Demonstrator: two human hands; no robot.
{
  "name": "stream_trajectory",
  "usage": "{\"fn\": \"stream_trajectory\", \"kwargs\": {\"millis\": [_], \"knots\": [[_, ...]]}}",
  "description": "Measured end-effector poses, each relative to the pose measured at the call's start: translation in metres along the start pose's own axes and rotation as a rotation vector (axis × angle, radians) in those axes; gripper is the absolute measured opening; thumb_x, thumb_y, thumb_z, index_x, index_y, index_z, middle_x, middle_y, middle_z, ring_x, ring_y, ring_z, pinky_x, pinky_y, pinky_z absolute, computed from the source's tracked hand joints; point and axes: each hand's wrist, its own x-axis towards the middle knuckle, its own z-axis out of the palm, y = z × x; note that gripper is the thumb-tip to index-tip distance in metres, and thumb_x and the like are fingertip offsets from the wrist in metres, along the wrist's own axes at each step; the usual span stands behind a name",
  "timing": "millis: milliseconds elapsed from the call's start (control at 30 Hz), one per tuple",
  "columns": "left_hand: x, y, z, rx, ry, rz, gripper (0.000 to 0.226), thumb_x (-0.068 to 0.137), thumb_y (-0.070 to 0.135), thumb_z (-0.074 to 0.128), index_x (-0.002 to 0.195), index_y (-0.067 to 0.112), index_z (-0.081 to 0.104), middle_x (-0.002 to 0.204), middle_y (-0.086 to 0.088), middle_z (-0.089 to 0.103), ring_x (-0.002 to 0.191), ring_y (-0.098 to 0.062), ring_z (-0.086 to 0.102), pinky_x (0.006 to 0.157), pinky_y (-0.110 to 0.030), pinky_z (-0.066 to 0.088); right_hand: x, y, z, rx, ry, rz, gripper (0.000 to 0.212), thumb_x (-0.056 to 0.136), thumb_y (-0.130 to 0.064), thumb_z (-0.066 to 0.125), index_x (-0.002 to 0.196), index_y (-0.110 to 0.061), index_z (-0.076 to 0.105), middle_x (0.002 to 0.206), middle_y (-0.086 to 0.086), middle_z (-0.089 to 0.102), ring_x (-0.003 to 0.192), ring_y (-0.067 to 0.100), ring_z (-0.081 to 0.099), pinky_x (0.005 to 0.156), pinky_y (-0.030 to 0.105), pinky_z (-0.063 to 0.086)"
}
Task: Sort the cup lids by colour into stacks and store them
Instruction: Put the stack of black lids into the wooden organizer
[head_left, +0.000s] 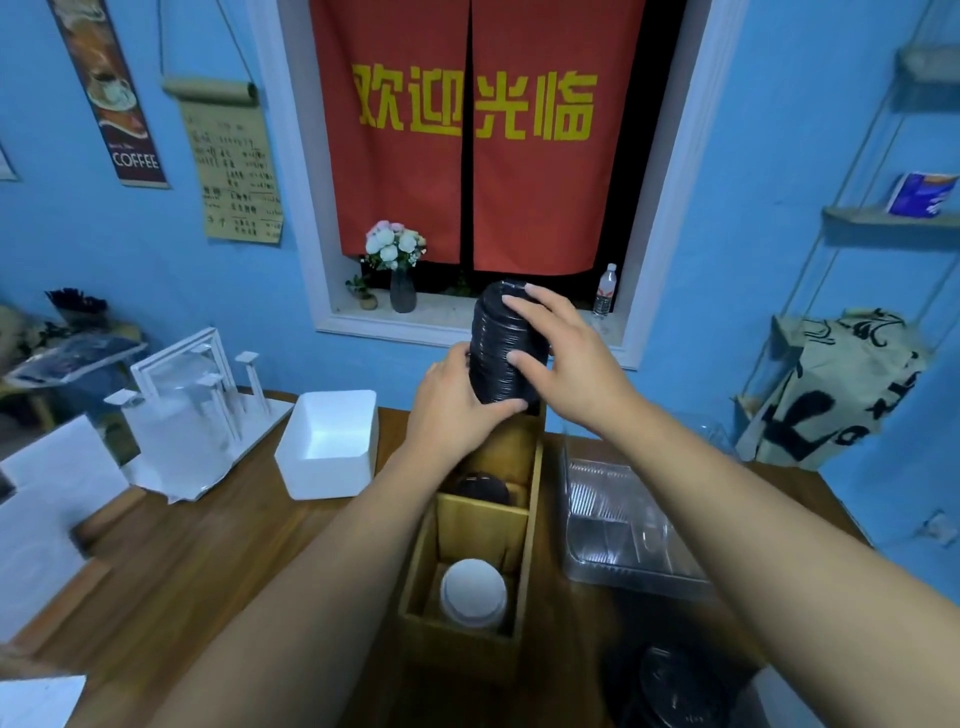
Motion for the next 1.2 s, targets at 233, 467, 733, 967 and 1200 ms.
{"fn": "stream_trajectory", "kwargs": {"millis": [233,467,733,967,1200], "knots": [[0.057,-0.026,0.031,-0.049,-0.068,-0.073,0.088,0.063,0.055,0.089,0.128,0.018,0.044,0.116,0.001,0.063,0.108,-0.021,0.06,0.077,-0.033,0.049,0.042,0.04,0.03,-0.012,-0.061,0.049,0.062,0.091,-0.02,0.07,0.149,-0.025,0.048,0.159,0.0,0.035,0.145,0.023,0.036,0.119,0.043,0.032],[0.073,-0.046,0.043,-0.03,-0.21,-0.04,0.107,0.065,0.042,0.092,0.146,0.024,0.024,0.129,-0.002,0.063,0.115,-0.027,0.061,0.088,-0.039,0.053,0.038,0.066,0.054,-0.001,-0.061,0.054,0.062,0.089,-0.029,0.072,0.147,-0.029,0.051,0.153,-0.006,0.039,0.141,0.023,0.038,0.117,0.046,0.036],[0.073,-0.058,0.038,0.009,-0.325,-0.036,0.092,0.079,0.045,0.082,0.15,0.021,0.029,0.137,0.0,0.055,0.132,-0.028,0.041,0.098,-0.035,0.04,0.023,0.074,0.066,-0.004,-0.06,0.078,0.061,0.088,-0.03,0.074,0.145,-0.03,0.052,0.152,-0.005,0.041,0.138,0.025,0.042,0.115,0.047,0.038],[0.062,-0.059,0.043,-0.044,-0.228,-0.035,0.091,0.086,0.04,0.077,0.156,0.031,0.02,0.127,0.002,0.06,0.135,-0.026,0.033,0.1,-0.038,0.04,0.018,0.074,0.072,-0.12,-0.122,0.095,0.059,0.094,-0.033,0.066,0.149,-0.034,0.046,0.157,-0.008,0.036,0.139,0.026,0.037,0.113,0.042,0.038],[0.057,-0.05,0.042,-0.039,-0.238,-0.091,0.085,0.088,0.038,0.074,0.155,0.028,0.022,0.132,-0.001,0.059,0.137,-0.028,0.033,0.106,-0.043,0.039,0.01,0.074,0.072,-0.208,-0.205,0.083,0.065,0.097,-0.035,0.059,0.156,-0.034,0.031,0.165,-0.007,0.022,0.143,0.03,0.034,0.112,0.049,0.039]]}}
